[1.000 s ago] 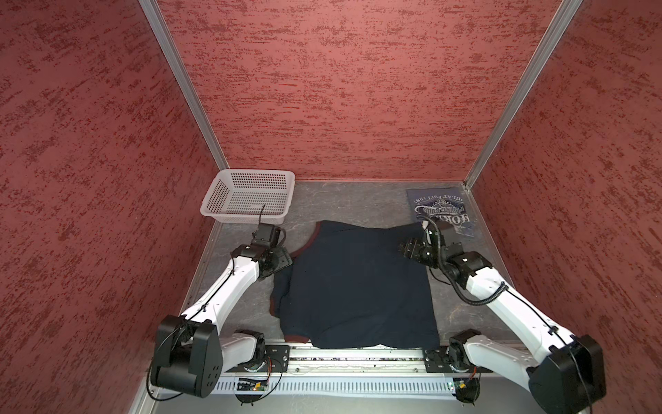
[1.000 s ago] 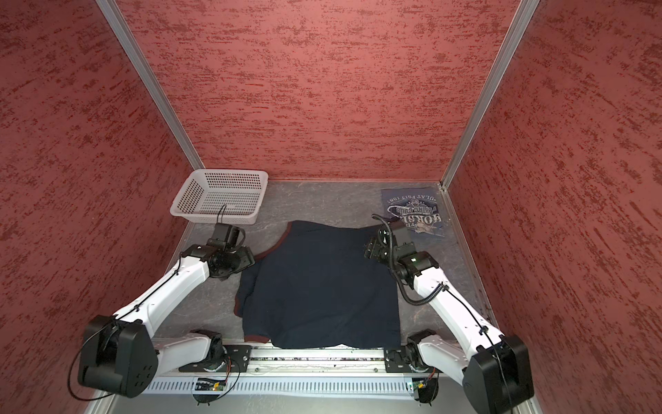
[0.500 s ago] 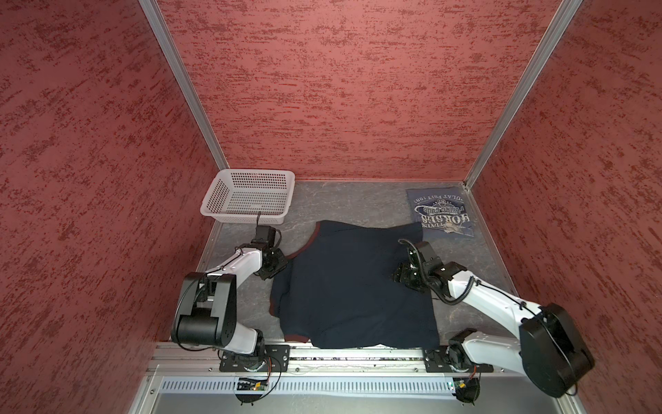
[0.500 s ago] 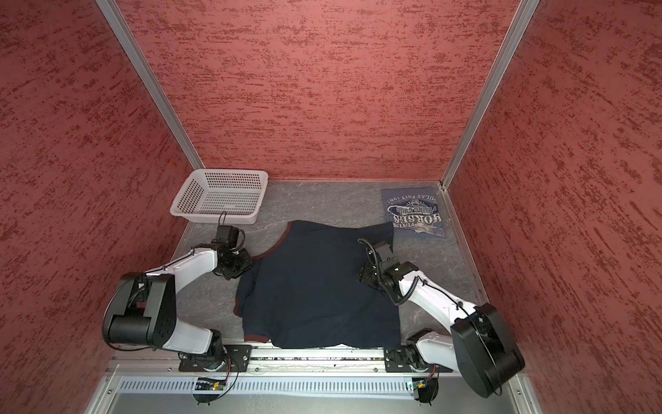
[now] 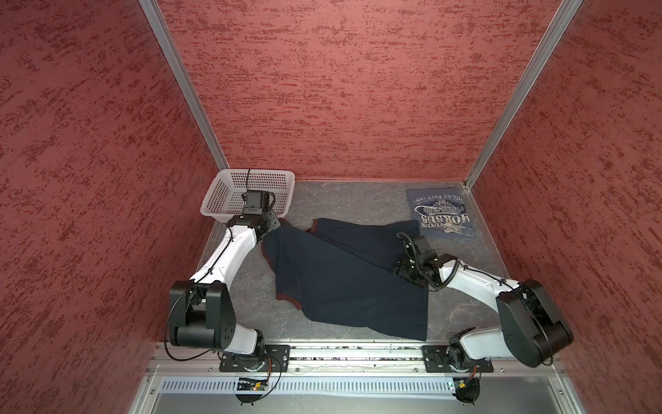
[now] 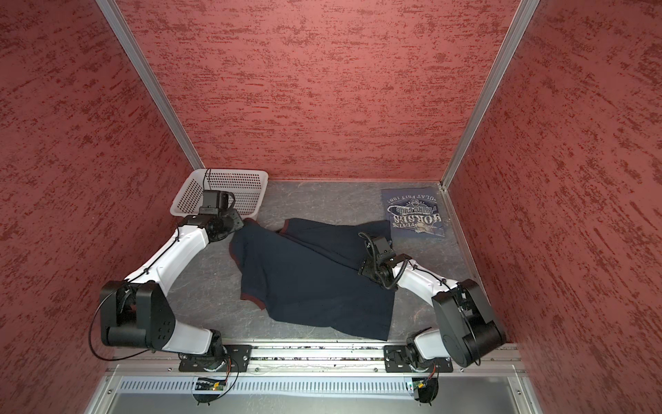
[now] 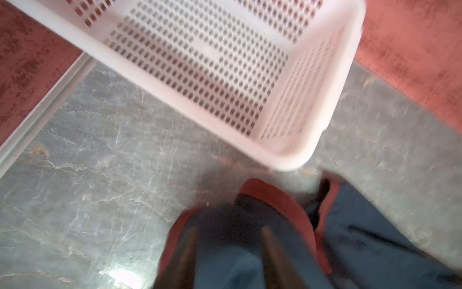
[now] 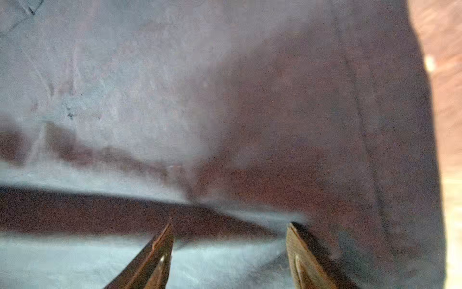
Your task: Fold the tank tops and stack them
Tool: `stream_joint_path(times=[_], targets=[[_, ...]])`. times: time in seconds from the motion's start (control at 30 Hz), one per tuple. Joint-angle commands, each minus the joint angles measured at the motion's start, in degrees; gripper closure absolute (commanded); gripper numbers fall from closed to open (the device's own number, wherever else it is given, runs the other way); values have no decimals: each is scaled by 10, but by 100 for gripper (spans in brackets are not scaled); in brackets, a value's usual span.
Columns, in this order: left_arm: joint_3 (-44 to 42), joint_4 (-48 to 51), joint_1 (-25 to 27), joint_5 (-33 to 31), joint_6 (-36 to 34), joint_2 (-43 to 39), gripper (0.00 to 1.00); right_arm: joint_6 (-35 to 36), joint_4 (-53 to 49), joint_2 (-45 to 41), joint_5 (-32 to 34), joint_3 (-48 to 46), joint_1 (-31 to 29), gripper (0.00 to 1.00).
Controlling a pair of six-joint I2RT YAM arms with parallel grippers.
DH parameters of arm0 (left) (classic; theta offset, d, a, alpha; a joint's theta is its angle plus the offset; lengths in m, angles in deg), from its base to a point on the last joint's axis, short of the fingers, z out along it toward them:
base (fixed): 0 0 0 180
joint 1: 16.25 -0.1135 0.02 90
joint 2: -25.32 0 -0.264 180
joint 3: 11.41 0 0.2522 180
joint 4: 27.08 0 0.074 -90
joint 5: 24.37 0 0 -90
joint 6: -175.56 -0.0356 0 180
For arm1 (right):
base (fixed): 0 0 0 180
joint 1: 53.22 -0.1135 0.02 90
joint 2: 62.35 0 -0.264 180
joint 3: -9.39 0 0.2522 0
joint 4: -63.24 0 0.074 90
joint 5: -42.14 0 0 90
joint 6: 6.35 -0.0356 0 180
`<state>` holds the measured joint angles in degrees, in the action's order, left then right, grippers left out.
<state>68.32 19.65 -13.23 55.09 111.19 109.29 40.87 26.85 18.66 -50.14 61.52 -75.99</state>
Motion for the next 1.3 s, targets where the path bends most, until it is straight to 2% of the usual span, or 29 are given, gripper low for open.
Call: stream_joint_path(times=[0.0,0.03,0.1,0.17,0.27,0.4,0.5,0.6,0.73,0.8,0.93,1.0,1.13,1.2,1.27], targets=[[-29,51,18,7,2,-15,17,10,-29,-2,52,23,4,26],[-51,62,26,8,20,-40,13,15,-32,-10,52,25,4,26],[-99,88,39,15,61,-97,9,20,-45,-33,53,28,3,26],[-156,105,53,39,95,-166,9,25,-55,-66,44,23,-1,27],[-229,150,96,31,159,-258,12,19,-78,-122,36,16,-14,27],[-301,191,182,32,256,-335,14,-8,-104,-173,31,4,-42,27],[-353,130,212,64,275,-343,16,-27,-97,-182,18,-12,-62,27],[-367,90,214,58,275,-300,24,-42,-66,-161,4,-35,-80,27],[-363,52,212,40,259,-244,43,-48,-33,-127,-9,-50,-87,28],[-354,41,211,33,245,-229,56,-52,-30,-109,2,-55,-86,27],[-301,108,210,-55,221,-227,79,-53,-50,-70,37,-49,-81,27],[-257,171,215,-140,217,-248,87,-54,-52,-57,43,-50,-73,27],[-188,287,258,-324,240,-302,88,-50,-60,-58,62,-45,-70,27],[-176,307,265,-356,242,-311,85,-47,-64,-63,70,-40,-70,27],[-181,305,260,-350,238,-304,77,-43,-62,-65,67,-35,-70,27]])
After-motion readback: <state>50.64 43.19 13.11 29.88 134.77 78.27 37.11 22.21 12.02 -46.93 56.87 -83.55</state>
